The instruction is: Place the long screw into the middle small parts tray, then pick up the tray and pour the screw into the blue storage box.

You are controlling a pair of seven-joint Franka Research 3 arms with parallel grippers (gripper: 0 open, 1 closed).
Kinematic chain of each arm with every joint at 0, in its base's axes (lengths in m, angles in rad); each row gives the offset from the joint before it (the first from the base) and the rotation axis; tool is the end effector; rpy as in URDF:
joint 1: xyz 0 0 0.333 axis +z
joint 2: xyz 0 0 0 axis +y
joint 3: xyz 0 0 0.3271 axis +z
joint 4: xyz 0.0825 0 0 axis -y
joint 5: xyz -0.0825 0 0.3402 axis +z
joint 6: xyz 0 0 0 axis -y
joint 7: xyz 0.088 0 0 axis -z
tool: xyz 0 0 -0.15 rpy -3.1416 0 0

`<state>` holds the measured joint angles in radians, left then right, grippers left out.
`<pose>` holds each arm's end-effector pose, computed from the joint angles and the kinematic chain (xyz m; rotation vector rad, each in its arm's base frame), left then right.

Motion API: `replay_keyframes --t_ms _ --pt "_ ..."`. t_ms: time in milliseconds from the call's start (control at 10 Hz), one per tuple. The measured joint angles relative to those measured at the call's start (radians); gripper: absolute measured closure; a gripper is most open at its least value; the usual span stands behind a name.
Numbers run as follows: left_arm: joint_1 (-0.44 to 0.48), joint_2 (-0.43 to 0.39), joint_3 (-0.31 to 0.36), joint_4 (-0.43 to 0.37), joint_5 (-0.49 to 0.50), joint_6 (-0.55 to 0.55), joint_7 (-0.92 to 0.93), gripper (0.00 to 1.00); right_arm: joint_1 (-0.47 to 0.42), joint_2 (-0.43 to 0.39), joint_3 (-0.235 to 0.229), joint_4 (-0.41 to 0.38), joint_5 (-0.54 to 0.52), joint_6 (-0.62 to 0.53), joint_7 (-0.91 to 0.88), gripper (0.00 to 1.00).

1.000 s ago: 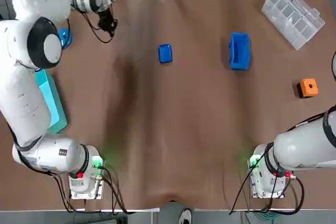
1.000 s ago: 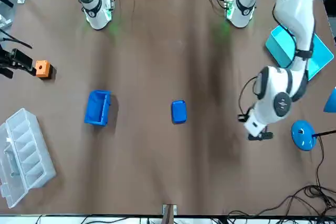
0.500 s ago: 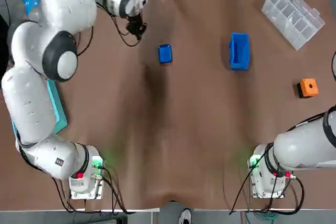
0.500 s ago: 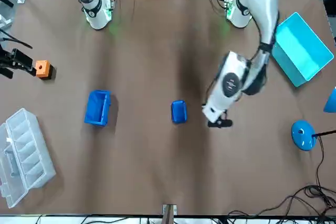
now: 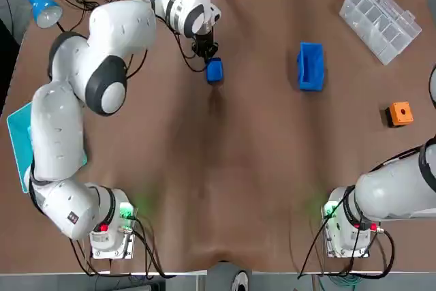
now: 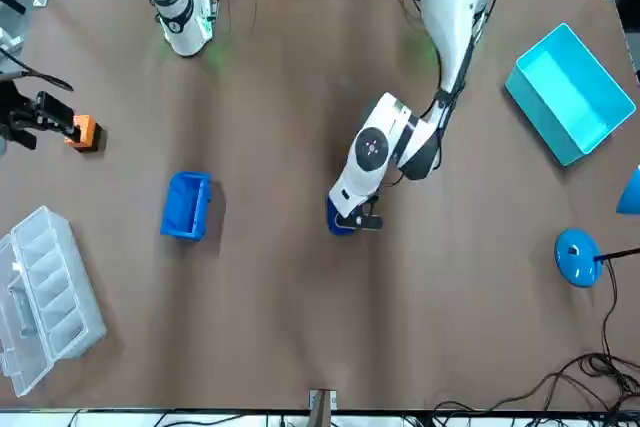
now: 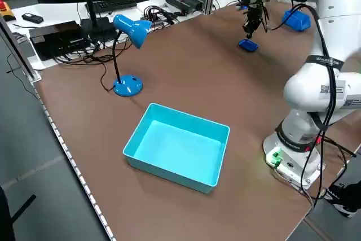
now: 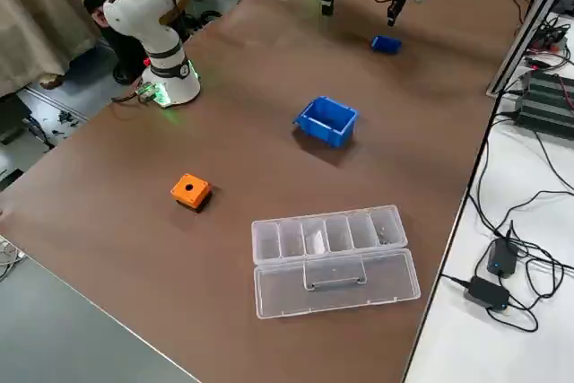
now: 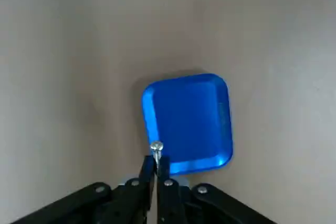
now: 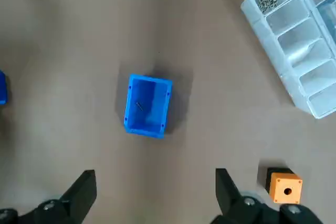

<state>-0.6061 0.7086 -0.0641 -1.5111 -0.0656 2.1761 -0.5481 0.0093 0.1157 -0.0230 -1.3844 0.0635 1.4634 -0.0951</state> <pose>0.5323 -0.4199 0.2352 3.0830 -0.1065 -0.1380 0.5357 0.0035 0.6019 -3.0758 -0.1341 0.0513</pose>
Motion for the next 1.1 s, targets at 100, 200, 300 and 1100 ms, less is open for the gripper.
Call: replay_keyframes --t_ms 100,200,300,1100 --pt "0.0 0.029 0.0 0.02 -0.004 0.0 0.001 0.94 0.01 0.004 0.0 -0.003 0.0 0.0 -0.002 0.0" --pt "-0.002 0.047 0.0 0.03 -0.006 0.002 0.001 0.94 0.025 0.014 0.001 -0.004 0.001 0.003 -0.002 0.0" --pt "-0.006 0.057 -0.001 0.036 -0.007 0.013 -0.009 0.94 0.041 0.032 0.002 -0.007 0.001 0.017 -0.002 0.0" --pt "-0.031 0.018 0.006 0.067 -0.007 -0.059 -0.062 0.1 0.195 0.09 0.01 -0.212 0.125 0.334 -0.005 0.0"
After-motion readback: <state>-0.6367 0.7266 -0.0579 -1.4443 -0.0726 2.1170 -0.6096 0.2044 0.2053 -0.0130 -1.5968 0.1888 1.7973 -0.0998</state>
